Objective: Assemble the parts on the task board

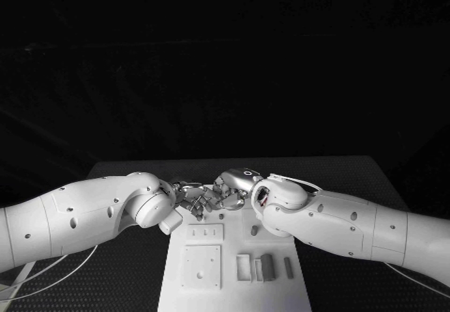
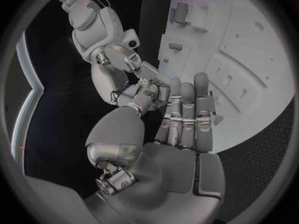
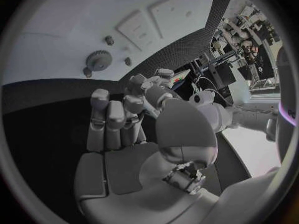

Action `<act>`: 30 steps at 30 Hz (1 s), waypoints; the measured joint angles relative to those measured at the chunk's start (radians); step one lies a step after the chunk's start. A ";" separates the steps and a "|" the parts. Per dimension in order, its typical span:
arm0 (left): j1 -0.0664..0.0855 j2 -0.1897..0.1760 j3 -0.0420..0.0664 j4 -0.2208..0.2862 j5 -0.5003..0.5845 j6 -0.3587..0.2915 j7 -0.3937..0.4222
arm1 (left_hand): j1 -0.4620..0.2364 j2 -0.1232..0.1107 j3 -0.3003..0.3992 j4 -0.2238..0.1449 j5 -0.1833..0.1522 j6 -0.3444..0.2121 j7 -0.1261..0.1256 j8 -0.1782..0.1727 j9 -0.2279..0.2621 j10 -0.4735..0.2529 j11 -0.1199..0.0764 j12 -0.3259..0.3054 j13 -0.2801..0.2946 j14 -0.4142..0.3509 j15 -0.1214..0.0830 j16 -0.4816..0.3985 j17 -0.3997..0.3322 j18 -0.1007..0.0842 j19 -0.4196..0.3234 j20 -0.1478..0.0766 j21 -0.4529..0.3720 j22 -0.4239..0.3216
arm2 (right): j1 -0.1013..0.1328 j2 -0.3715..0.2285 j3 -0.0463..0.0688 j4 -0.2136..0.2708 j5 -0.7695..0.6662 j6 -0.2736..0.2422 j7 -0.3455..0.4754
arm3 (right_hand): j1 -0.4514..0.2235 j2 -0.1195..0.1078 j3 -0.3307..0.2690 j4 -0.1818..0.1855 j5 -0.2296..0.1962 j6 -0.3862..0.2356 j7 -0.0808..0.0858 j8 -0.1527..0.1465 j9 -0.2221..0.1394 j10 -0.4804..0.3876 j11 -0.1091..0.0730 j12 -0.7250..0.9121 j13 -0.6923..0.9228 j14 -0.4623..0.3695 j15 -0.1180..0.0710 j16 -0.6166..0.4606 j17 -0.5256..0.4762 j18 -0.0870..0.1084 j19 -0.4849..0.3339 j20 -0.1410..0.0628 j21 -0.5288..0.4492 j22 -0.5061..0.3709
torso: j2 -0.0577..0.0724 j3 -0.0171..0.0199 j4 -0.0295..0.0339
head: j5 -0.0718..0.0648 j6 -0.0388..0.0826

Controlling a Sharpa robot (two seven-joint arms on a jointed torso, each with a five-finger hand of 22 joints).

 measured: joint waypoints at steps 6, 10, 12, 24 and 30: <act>0.000 0.000 0.000 -0.001 -0.001 0.000 -0.002 | 0.000 0.000 0.001 0.001 0.000 0.002 -0.002 0.000 0.002 0.001 0.000 0.000 -0.001 0.003 0.000 0.005 -0.001 0.000 0.000 0.000 0.000 0.002 | -0.002 0.002 0.001 -0.002 0.000 0.000 0.000 | -0.002 0.001 0.000 0.000 0.000 0.000 0.000 0.000 0.000 0.000 0.000 0.000 0.000 0.003 -0.003 0.000 0.000 0.000 -0.001 -0.001 0.000 0.000 | 0.000 0.0000 0.0000 | -0.001 0.000; -0.001 0.001 -0.001 -0.001 -0.002 0.001 -0.003 | 0.000 0.000 0.003 0.003 0.000 0.002 -0.002 0.000 0.004 0.002 -0.001 0.004 -0.002 0.003 0.000 0.005 -0.001 -0.001 0.000 0.000 0.000 0.003 | -0.003 0.001 0.001 -0.002 0.000 -0.001 0.000 | -0.008 0.000 0.000 0.000 0.000 0.000 0.000 0.000 0.000 0.000 0.000 0.000 0.000 0.003 -0.003 0.000 0.000 0.000 -0.002 -0.002 0.000 0.000 | 0.000 0.0006 0.0000 | 0.000 0.000; -0.001 0.001 -0.001 -0.002 -0.002 0.001 -0.003 | 0.000 0.000 0.003 0.003 0.000 0.002 -0.002 0.003 0.004 0.002 -0.001 0.005 -0.002 0.003 0.000 0.008 -0.002 -0.001 0.002 -0.002 0.000 0.003 | -0.004 0.001 0.001 -0.001 0.000 -0.001 0.000 | -0.008 0.000 0.000 0.000 0.000 0.000 0.000 0.000 0.000 0.000 0.000 0.000 0.000 0.003 -0.003 0.000 0.000 0.000 -0.002 -0.002 0.000 0.000 | 0.000 0.0006 0.0001 | 0.000 0.000; -0.001 0.003 -0.001 -0.005 -0.007 0.005 -0.007 | 0.037 0.029 0.069 0.004 0.000 0.013 -0.012 0.009 0.005 0.022 -0.011 0.012 -0.007 0.016 -0.009 0.022 -0.010 -0.006 0.014 -0.011 0.000 0.011 | -0.005 -0.001 0.001 0.001 0.001 -0.001 0.000 | -0.006 0.002 -0.002 -0.002 0.000 0.000 0.000 0.000 0.000 0.000 0.000 0.000 0.000 0.003 -0.002 0.000 0.000 0.000 0.000 -0.004 0.000 0.000 | 0.000 0.0003 0.0001 | 0.001 -0.004; -0.002 0.004 -0.002 -0.006 -0.010 0.005 -0.009 | 0.040 0.031 0.089 0.012 0.000 0.015 -0.014 0.015 0.010 0.031 -0.016 0.020 -0.009 0.020 -0.012 0.032 -0.014 -0.008 0.020 -0.016 0.000 0.015 | -0.009 0.001 0.002 -0.002 0.002 -0.001 0.001 | -0.006 0.002 -0.002 -0.002 -0.001 0.000 0.000 0.000 0.001 0.000 0.000 0.000 0.000 0.003 -0.002 0.000 0.000 0.000 0.000 -0.004 0.000 0.000 | 0.000 0.0001 0.0008 | -0.001 -0.004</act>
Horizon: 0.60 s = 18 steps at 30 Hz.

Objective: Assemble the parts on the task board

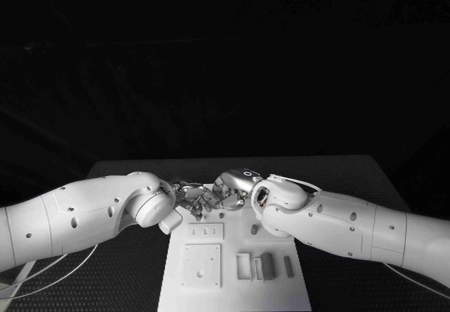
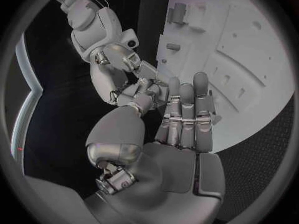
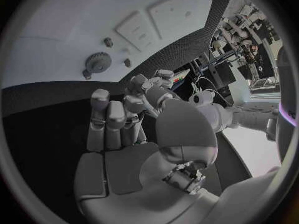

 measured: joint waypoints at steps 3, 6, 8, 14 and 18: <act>0.000 0.000 0.000 0.000 -0.001 0.000 -0.001 | 0.000 0.000 0.009 0.001 -0.003 0.002 -0.001 0.004 0.001 0.007 -0.004 0.003 -0.001 0.006 -0.004 0.003 -0.003 0.000 0.002 -0.002 0.000 0.004 | -0.001 0.000 0.000 -0.001 0.000 0.000 0.000 | 0.001 0.001 0.000 0.000 0.000 0.000 0.000 0.000 0.000 0.000 0.000 0.000 0.000 0.000 0.000 0.000 0.000 0.000 0.000 0.000 0.000 0.000 | 0.000 0.0000 0.0000 | 0.001 0.000; 0.000 0.000 0.000 0.000 -0.001 0.000 -0.001 | 0.000 0.000 0.013 0.003 -0.004 0.005 -0.002 0.004 0.003 0.015 -0.006 0.008 -0.001 0.012 -0.009 0.011 -0.003 0.000 0.008 -0.005 0.000 0.007 | -0.002 0.001 0.000 -0.002 0.001 0.000 0.001 | 0.001 0.001 0.002 0.002 0.000 0.000 0.000 0.000 0.000 0.000 0.000 0.000 0.000 0.000 0.000 0.000 0.000 0.000 0.000 0.000 0.000 0.000 | 0.000 0.0000 0.0000 | 0.002 -0.001; 0.000 0.000 0.000 0.000 -0.001 0.000 -0.002 | 0.000 0.000 0.017 0.001 -0.004 0.006 -0.003 0.009 0.003 0.019 -0.009 0.014 -0.001 0.014 -0.011 0.018 -0.003 0.000 0.009 -0.006 0.000 0.010 | -0.002 0.001 0.000 -0.002 0.001 0.000 0.001 | 0.001 0.001 0.002 0.002 0.000 0.000 0.000 0.000 0.000 0.000 0.000 0.000 0.000 0.000 0.000 0.000 0.000 0.000 0.000 0.000 0.000 0.000 | 0.000 -0.0001 0.0000 | 0.002 -0.001; 0.000 0.000 0.000 0.000 -0.002 -0.001 -0.002 | -0.004 0.003 0.022 -0.002 0.000 0.009 -0.004 0.014 0.003 0.026 -0.016 0.019 -0.001 0.018 -0.014 0.027 -0.003 -0.001 0.014 -0.011 0.000 0.015 | -0.002 0.001 0.000 -0.003 0.002 0.000 0.002 | 0.001 0.001 0.002 0.002 -0.003 0.000 0.000 0.000 0.000 0.000 0.000 0.000 0.000 0.000 0.000 0.000 0.000 0.000 0.000 0.001 0.000 0.000 | 0.000 -0.0001 -0.0009 | 0.003 -0.002; 0.000 0.000 0.000 -0.001 -0.003 -0.001 -0.002 | -0.008 0.005 0.024 -0.001 0.000 0.010 -0.004 0.014 0.003 0.033 -0.016 0.023 -0.001 0.020 -0.013 0.033 -0.003 -0.001 0.018 -0.011 0.000 0.019 | -0.002 0.001 0.000 -0.003 0.004 0.000 0.004 | 0.002 0.001 0.002 0.002 -0.003 0.000 0.000 0.000 0.000 0.000 0.000 0.000 0.000 0.000 0.000 0.000 0.000 0.000 0.000 0.001 0.000 0.000 | 0.000 -0.0001 -0.0012 | 0.004 -0.002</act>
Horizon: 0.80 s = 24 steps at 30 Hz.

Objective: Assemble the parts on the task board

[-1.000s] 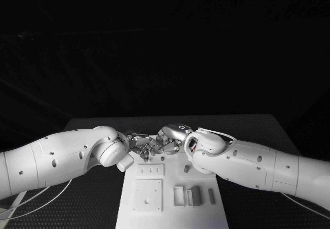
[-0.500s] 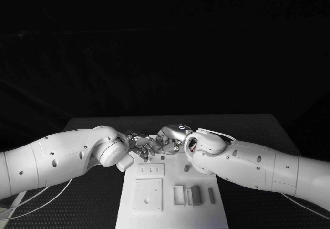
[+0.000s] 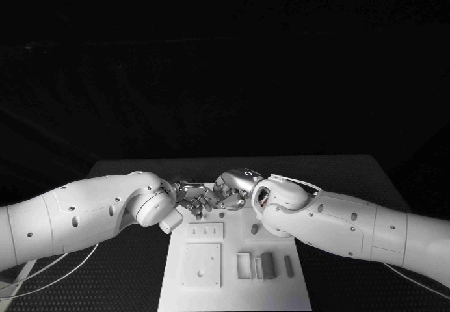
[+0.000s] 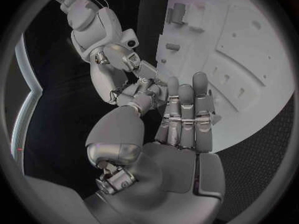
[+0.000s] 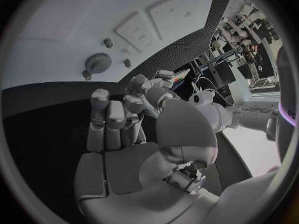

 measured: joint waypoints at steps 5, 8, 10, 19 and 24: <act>0.000 0.000 0.000 0.000 -0.002 0.000 0.000 | -0.003 -0.002 0.004 -0.004 0.000 0.001 -0.001 0.006 0.000 0.004 -0.004 0.003 0.000 0.003 -0.002 0.005 0.000 0.000 0.002 -0.002 0.004 0.004 | 0.000 0.000 0.000 -0.002 0.009 0.000 0.003 | -0.009 -0.009 -0.007 0.007 0.000 0.000 0.000 0.000 0.001 0.000 0.000 0.000 0.000 -0.001 0.000 0.000 -0.002 0.000 0.001 0.001 0.000 0.000 | 0.000 0.0003 0.0001 | 0.000 0.000; 0.000 0.000 0.000 0.000 -0.003 0.001 0.000 | -0.003 -0.003 0.004 -0.004 0.000 0.004 -0.004 0.006 0.000 0.004 -0.003 0.008 0.000 0.007 -0.006 0.011 0.000 0.000 0.007 -0.004 0.004 0.006 | -0.001 -0.001 0.000 -0.005 0.016 0.000 0.004 | -0.034 -0.034 -0.009 0.014 0.004 0.001 -0.001 -0.001 0.045 -0.002 0.002 -0.005 0.000 -0.004 -0.004 -0.006 -0.004 0.000 0.001 0.001 0.000 0.000 | 0.000 0.0005 0.0001 | 0.000 -0.001; 0.000 0.000 0.001 0.000 -0.004 0.001 0.000 | -0.004 -0.004 0.006 -0.006 0.000 0.005 -0.004 0.007 0.000 0.004 -0.003 0.008 0.000 0.010 -0.007 0.012 0.000 0.000 0.007 -0.004 0.004 0.007 | -0.001 -0.002 -0.001 -0.006 0.020 0.000 0.004 | -0.049 -0.049 -0.006 0.022 0.005 -0.007 0.007 -0.022 0.048 -0.008 0.008 -0.005 0.001 -0.006 -0.002 -0.010 -0.005 0.000 0.001 0.002 0.000 0.000 | 0.000 0.0006 0.0001 | 0.001 -0.001; 0.003 0.000 0.004 0.001 -0.006 0.003 0.004 | -0.007 -0.007 0.007 -0.007 0.000 0.011 -0.011 0.006 0.000 0.007 -0.007 0.011 0.000 0.014 -0.010 0.017 0.000 0.000 0.009 -0.005 0.004 0.010 | -0.004 -0.004 -0.003 -0.010 0.035 0.000 0.005 | -0.067 -0.085 0.006 0.036 0.008 -0.050 0.029 -0.056 0.031 -0.026 0.026 -0.015 0.004 -0.019 0.007 -0.016 -0.006 -0.001 -0.001 0.004 -0.011 0.000 | 0.000 0.0006 0.0000 | 0.001 -0.001; 0.003 0.000 0.004 0.000 -0.008 0.005 0.005 | -0.008 -0.008 0.009 -0.009 0.000 0.013 -0.013 0.005 0.000 0.007 -0.007 0.011 0.000 0.015 -0.011 0.017 0.000 0.000 0.009 -0.005 0.004 0.011 | -0.005 -0.009 -0.004 -0.012 0.040 0.000 0.006 | -0.068 -0.091 0.007 0.037 0.008 -0.058 0.028 -0.062 0.029 -0.029 0.029 -0.017 0.004 -0.024 0.011 -0.016 -0.006 -0.003 -0.001 0.004 -0.012 0.001 | 0.000 0.0007 0.0001 | 0.001 -0.001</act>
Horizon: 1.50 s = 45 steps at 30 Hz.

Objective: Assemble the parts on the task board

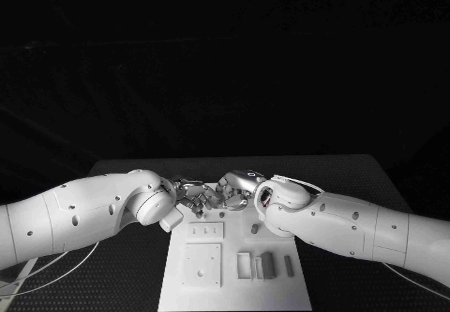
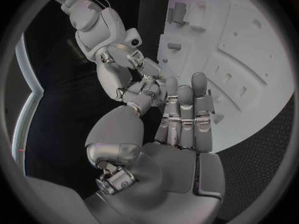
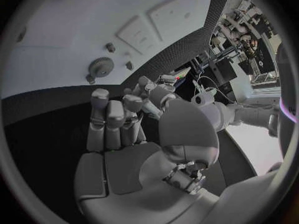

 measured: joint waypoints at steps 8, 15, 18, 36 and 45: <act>0.000 -0.001 0.000 -0.004 -0.012 0.011 -0.003 | 0.000 0.000 0.000 0.000 0.000 0.002 -0.002 0.004 0.000 0.003 -0.003 0.004 0.001 0.000 0.000 0.004 0.000 0.001 0.000 0.000 0.003 0.002 | 0.000 -0.012 0.000 0.000 0.007 -0.009 0.002 | -0.001 -0.001 0.003 0.003 0.000 -0.004 0.004 0.000 0.000 -0.002 0.002 -0.003 0.000 0.000 0.000 0.000 0.000 0.000 -0.001 0.001 0.000 0.000 | 0.000 0.0004 0.0001 | 0.000 -0.001; 0.000 -0.003 0.000 -0.010 -0.040 0.023 -0.019 | 0.002 0.002 0.003 0.003 0.000 0.003 -0.003 0.004 0.000 0.003 -0.003 0.008 0.002 0.001 0.000 0.008 0.000 0.001 0.004 -0.004 0.004 0.006 | 0.000 -0.042 0.003 0.009 0.012 -0.019 0.004 | -0.001 -0.009 0.000 0.005 0.000 -0.004 0.004 -0.003 0.000 -0.003 0.003 -0.003 0.000 0.000 0.000 0.000 0.000 0.000 -0.002 0.002 0.000 0.000 | 0.000 0.0005 0.0003 | 0.004 -0.002; 0.000 -0.004 0.000 -0.014 -0.059 0.029 -0.034 | 0.003 0.003 0.003 0.003 0.000 0.003 -0.003 0.004 0.000 0.003 -0.003 0.008 0.002 0.003 -0.004 0.011 0.000 0.001 0.007 -0.004 0.004 0.006 | 0.000 -0.058 0.009 0.011 0.013 -0.022 0.003 | -0.001 -0.009 0.000 0.005 0.000 -0.004 0.004 -0.003 0.000 -0.003 0.003 -0.003 0.000 0.000 0.000 0.000 0.000 0.000 -0.002 0.002 -0.004 0.000 | 0.000 0.0005 0.0001 | 0.005 -0.003; -0.004 0.018 -0.026 -0.043 -0.216 0.067 -0.134 | 0.003 0.003 0.003 0.003 0.000 0.013 -0.013 0.003 0.000 0.007 -0.007 0.019 0.005 0.007 -0.011 0.026 -0.002 0.003 0.013 -0.009 0.015 0.020 | 0.057 -0.111 0.055 -0.016 0.096 -0.063 0.006 | -0.001 -0.009 0.006 0.011 0.000 -0.005 0.002 -0.003 0.000 -0.003 0.003 -0.003 -0.001 0.000 0.001 0.000 0.000 0.000 -0.003 0.004 -0.004 0.000 | 0.000 0.0014 -0.0020 | 0.007 -0.010; -0.016 0.017 -0.050 -0.042 -0.246 0.067 -0.156 | 0.003 0.003 0.003 0.003 0.000 0.015 -0.015 0.003 0.015 0.008 -0.008 0.023 0.006 0.007 -0.011 0.030 -0.003 0.003 0.014 -0.011 0.015 0.022 | 0.069 -0.120 0.092 -0.021 0.231 -0.089 0.015 | -0.001 -0.009 0.006 0.011 0.000 -0.005 0.002 -0.003 0.000 -0.003 0.003 -0.003 -0.001 0.000 0.001 0.000 0.000 0.000 -0.004 0.004 -0.004 0.000 | 0.000 0.0012 0.0005 | 0.001 -0.018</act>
